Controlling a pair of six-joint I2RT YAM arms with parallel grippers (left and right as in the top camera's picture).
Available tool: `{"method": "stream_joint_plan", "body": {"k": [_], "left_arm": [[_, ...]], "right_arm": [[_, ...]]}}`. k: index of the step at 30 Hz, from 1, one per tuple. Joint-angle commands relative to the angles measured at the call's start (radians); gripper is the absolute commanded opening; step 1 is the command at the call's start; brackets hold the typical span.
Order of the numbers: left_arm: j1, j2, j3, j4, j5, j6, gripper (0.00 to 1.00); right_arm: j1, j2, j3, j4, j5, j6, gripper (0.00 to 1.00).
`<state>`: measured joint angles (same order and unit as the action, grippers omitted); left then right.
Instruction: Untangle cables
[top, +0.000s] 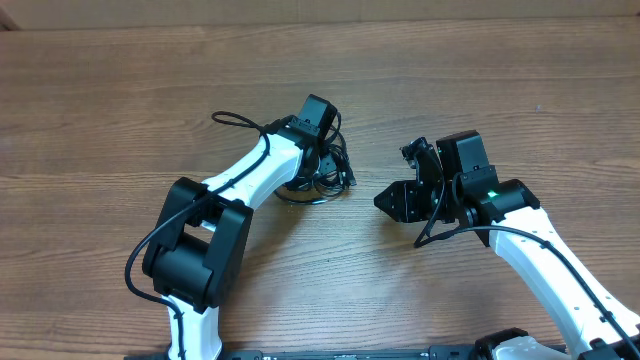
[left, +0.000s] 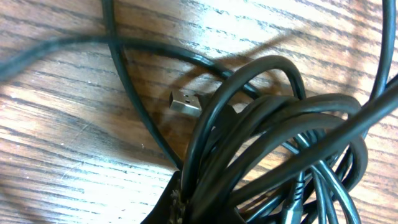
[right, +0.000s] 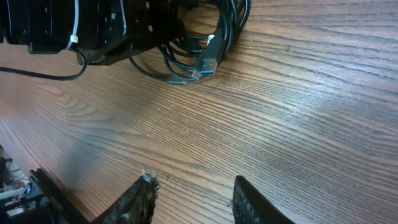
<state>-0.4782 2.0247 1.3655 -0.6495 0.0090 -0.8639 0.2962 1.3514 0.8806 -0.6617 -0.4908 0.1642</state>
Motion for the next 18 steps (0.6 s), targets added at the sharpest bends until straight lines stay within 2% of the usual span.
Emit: {"method": "stream_joint_plan", "body": {"k": [1, 6, 14, 18], "left_arm": [[0.000, 0.008, 0.012, -0.008, 0.056, 0.084, 0.04], [0.011, -0.004, 0.105, -0.038, 0.094, 0.240, 0.04], [-0.002, -0.054, 0.294, -0.206, 0.107, 0.673, 0.04], [-0.013, -0.059, 0.319, -0.282, 0.104, 0.755, 0.04]], "right_arm": [[0.003, -0.003, 0.007, 0.002, 0.001, -0.006, 0.43], [0.003, -0.003, 0.007, 0.005, 0.002, -0.006, 0.50], [0.003, -0.003, 0.007, 0.067, 0.005, -0.017, 0.51], [0.003, -0.003, 0.007, 0.116, 0.004, -0.017, 0.50]]}}
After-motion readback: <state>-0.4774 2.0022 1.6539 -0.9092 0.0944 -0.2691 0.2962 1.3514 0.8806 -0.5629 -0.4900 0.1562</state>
